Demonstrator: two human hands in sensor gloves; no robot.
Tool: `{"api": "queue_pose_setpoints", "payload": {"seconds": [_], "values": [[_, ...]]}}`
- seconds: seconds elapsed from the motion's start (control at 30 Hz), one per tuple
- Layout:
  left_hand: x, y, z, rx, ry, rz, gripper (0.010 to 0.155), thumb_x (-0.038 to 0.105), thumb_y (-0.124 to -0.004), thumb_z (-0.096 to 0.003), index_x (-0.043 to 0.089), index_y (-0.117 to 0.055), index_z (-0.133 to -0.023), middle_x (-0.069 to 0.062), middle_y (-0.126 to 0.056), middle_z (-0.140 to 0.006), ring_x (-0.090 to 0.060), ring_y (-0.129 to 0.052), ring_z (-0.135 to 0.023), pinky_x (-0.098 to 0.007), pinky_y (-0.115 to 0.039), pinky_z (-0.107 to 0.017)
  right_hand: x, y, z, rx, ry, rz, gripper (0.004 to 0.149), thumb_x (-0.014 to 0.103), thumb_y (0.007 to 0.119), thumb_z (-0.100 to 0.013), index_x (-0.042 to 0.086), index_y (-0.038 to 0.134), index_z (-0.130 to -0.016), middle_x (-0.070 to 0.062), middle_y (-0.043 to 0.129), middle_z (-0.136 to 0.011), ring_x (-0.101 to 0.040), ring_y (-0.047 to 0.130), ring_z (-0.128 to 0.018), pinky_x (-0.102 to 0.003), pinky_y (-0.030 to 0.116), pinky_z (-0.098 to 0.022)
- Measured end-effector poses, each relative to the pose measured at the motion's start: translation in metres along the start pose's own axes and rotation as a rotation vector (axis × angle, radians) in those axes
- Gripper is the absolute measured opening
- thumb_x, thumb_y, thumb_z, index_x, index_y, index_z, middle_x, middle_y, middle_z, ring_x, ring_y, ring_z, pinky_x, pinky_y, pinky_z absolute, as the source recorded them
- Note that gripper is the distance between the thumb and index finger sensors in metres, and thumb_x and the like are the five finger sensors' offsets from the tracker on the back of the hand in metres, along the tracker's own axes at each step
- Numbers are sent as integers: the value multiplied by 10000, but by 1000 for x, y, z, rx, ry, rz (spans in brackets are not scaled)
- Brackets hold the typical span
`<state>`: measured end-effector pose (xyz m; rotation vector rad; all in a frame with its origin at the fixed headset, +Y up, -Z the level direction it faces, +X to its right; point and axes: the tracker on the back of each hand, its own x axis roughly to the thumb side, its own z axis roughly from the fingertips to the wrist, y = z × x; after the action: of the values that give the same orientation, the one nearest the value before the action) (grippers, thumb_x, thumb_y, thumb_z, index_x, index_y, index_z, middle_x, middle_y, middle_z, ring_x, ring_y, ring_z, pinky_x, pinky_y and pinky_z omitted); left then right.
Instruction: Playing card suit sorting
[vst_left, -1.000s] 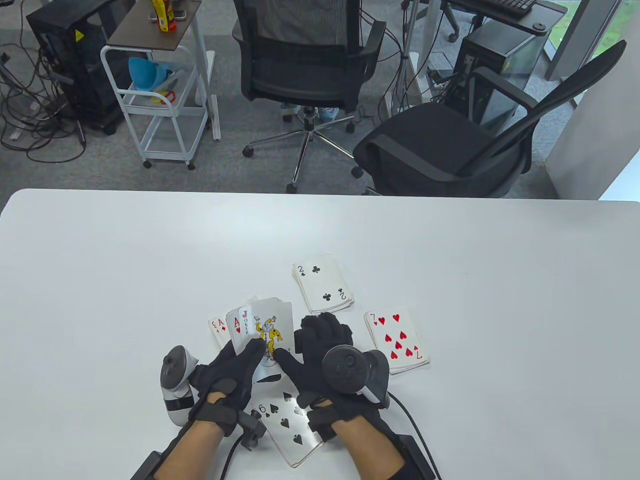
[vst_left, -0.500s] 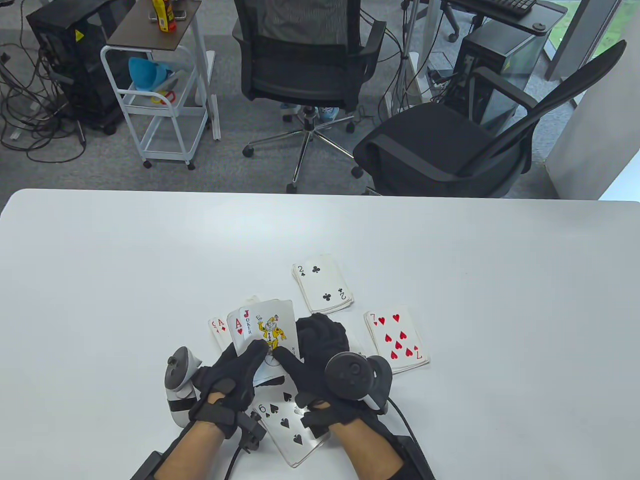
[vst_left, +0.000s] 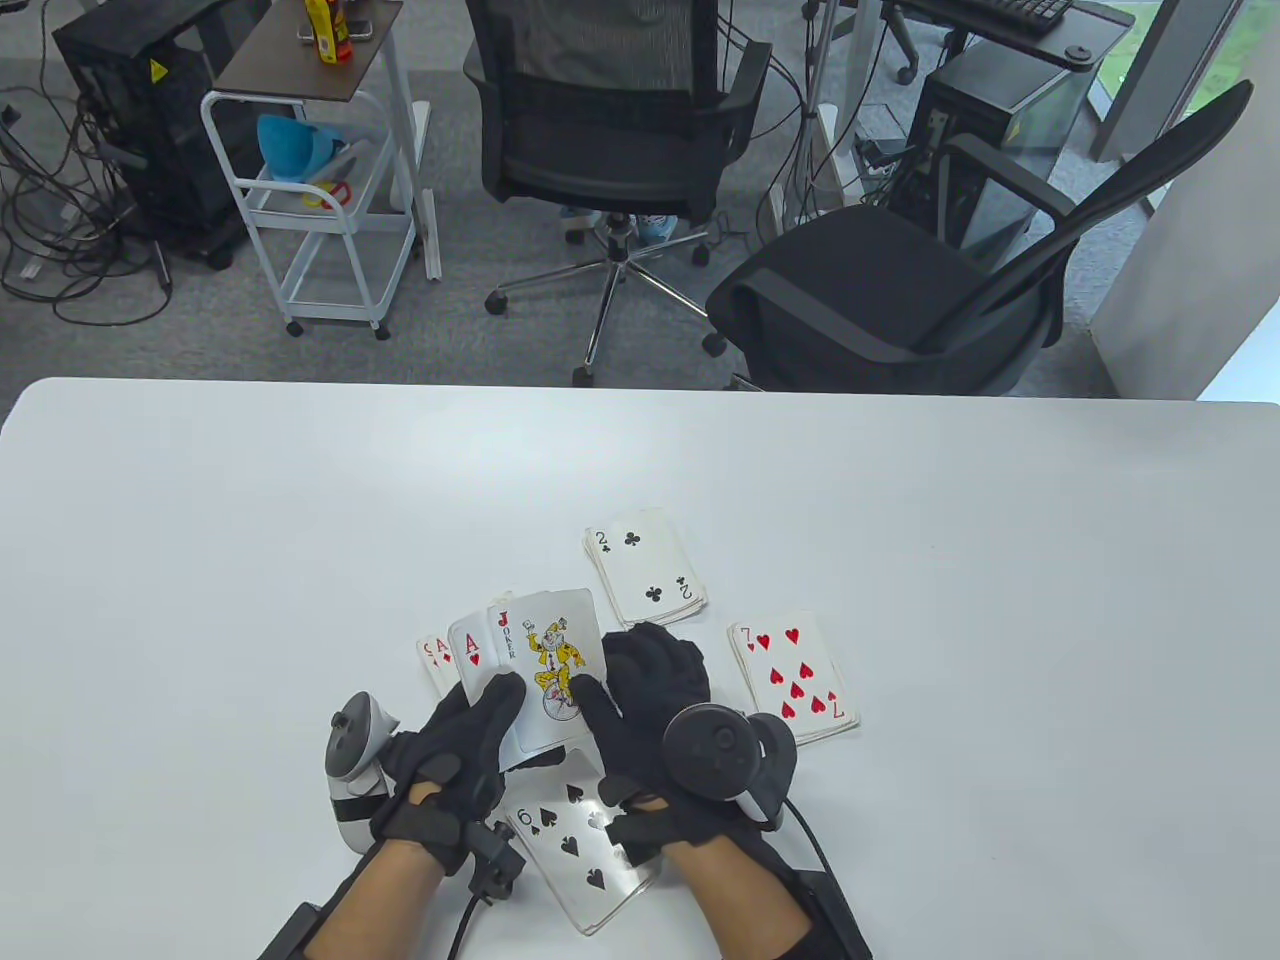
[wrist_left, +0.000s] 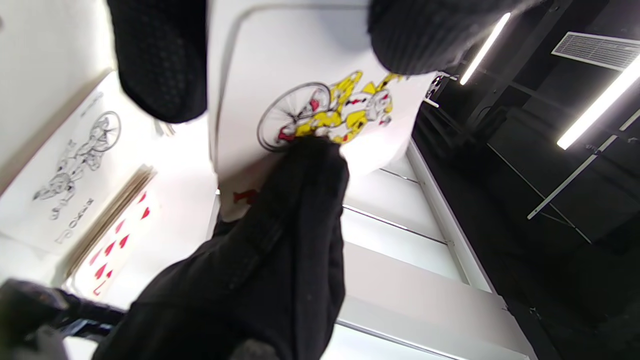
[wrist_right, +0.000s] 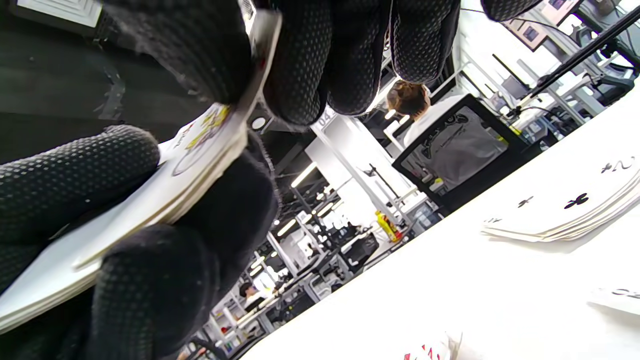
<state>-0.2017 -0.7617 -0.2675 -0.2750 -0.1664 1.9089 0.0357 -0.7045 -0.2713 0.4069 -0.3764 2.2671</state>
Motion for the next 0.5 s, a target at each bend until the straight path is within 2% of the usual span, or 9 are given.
{"api": "queue_pose_setpoints", "payload": {"seconds": [0.13,0.27,0.33,0.4,0.5], "values": [[5,4,1,22,-21,-16,517,504,-777,-584,262,-675,-1029,3,-847,-982,-284,-959,-816,-408,-918,-526,-1,-2,-1,-4,2,-2,410,390,850,-544,92,821,-824,-181,729,-994,-517,570,-984,-740,398,-668],[10,8,1,39,-41,-28,513,502,-773,-585,261,-678,-1027,4,-852,-977,-283,-964,-811,-408,-919,-522,-5,-17,-5,-21,26,15,373,357,817,-560,95,843,-825,-186,725,-1001,-521,558,-989,-744,390,-667],[13,11,2,54,-56,-28,511,501,-771,-585,259,-679,-1026,6,-856,-973,-280,-968,-806,-405,-921,-519,-11,-31,-9,-17,82,41,368,351,792,-570,97,856,-829,-198,701,-1020,-532,525,-997,-746,375,-668],[16,13,3,70,-73,-24,509,502,-770,-585,258,-683,-1023,4,-861,-969,-278,-971,-802,-403,-923,-516,-26,-48,-14,49,184,71,366,361,755,-591,114,853,-843,-221,633,-1058,-551,435,-1014,-751,331,-666],[18,12,3,76,-84,-6,510,502,-769,-585,257,-682,-1024,5,-861,-968,-276,-973,-800,-403,-924,-515,-49,-62,-15,125,351,86,365,343,768,-595,98,860,-848,-257,564,-1081,-567,328,-1021,-756,276,-659]]}}
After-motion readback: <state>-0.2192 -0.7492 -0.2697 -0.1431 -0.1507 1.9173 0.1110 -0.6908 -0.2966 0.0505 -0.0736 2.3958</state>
